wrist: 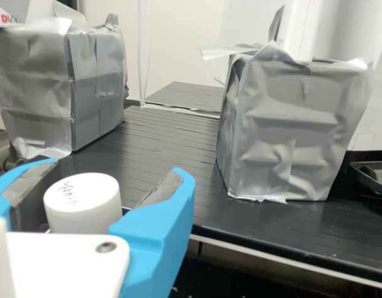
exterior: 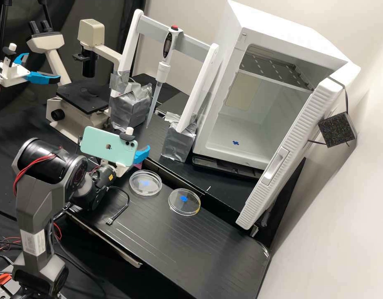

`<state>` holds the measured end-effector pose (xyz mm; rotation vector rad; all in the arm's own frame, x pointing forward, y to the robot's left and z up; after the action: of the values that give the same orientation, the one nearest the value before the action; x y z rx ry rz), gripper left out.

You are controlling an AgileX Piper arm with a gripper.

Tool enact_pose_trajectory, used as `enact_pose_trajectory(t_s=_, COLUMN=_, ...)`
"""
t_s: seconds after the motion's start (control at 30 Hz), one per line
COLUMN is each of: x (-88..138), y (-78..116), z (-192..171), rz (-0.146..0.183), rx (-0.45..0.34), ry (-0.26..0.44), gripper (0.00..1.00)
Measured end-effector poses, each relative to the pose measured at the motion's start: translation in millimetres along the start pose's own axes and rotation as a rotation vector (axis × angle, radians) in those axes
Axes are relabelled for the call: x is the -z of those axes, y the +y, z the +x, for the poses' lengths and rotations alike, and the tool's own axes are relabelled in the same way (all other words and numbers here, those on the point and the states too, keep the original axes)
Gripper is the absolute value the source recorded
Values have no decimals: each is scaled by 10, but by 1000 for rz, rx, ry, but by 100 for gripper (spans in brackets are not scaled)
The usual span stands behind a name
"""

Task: Open the bottle

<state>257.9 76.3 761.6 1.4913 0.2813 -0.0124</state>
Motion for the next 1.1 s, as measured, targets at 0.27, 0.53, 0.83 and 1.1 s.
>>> enact_pose_trajectory(t_s=0.27, x=-4, y=-4, z=-5, rz=0, rx=2, ry=-2, gripper=0)
enact_pose_trajectory(t_s=0.53, x=-15, y=-15, z=-23, rz=0, rx=3, ry=-3, gripper=0)
enact_pose_trajectory(t_s=0.83, x=-12, y=-17, z=-23, rz=-3, rx=6, ry=0, gripper=0)
enact_pose_trajectory(t_s=1.1, x=-11, y=-18, z=-23, rz=-4, rx=7, ry=1, gripper=0)
